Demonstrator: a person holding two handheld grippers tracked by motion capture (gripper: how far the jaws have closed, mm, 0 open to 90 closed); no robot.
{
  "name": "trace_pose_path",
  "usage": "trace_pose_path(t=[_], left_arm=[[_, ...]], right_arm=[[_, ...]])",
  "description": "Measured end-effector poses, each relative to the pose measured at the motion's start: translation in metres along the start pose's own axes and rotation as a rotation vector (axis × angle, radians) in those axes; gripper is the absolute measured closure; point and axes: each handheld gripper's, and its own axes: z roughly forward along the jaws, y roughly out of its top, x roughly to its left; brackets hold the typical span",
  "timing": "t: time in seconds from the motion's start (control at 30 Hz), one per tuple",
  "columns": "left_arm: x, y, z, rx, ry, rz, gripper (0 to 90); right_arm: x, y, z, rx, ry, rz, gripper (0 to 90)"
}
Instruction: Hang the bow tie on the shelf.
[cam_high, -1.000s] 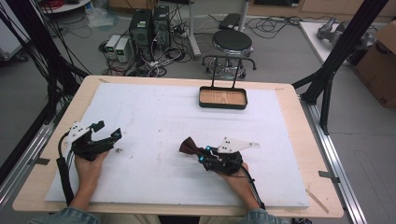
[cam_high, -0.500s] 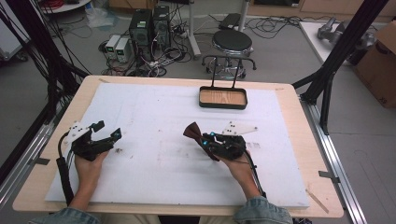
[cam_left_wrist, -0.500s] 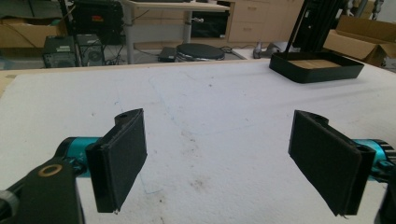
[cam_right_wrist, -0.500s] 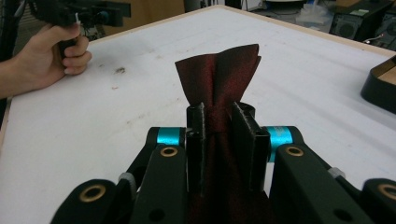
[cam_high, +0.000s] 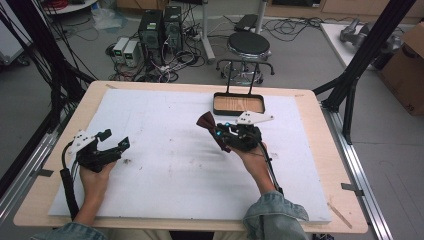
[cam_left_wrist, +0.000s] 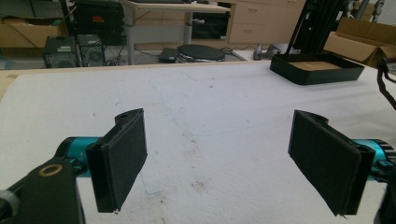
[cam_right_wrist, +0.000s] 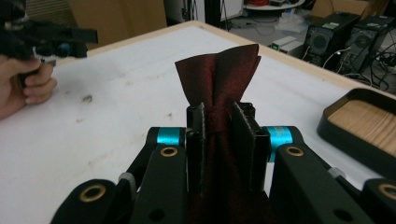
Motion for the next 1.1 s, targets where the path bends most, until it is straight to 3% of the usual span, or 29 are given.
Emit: trace_pose_path(t=[0.27,0.73,1.1], left_arm=[[0.0,0.0,0.0,-0.002,-0.001,-0.002,19.6],[0.001,0.0,0.0,-0.008,0.0,-0.005,19.6],[0.001,0.0,0.0,-0.01,-0.002,-0.006,19.6]], right_arm=[[-0.018,0.019,0.009,-0.014,-0.032,0.025,75.4],[-0.032,0.042,0.03,-0.031,-0.094,0.037,75.4],[-0.044,0.064,0.041,-0.085,-0.12,0.055,75.4]])
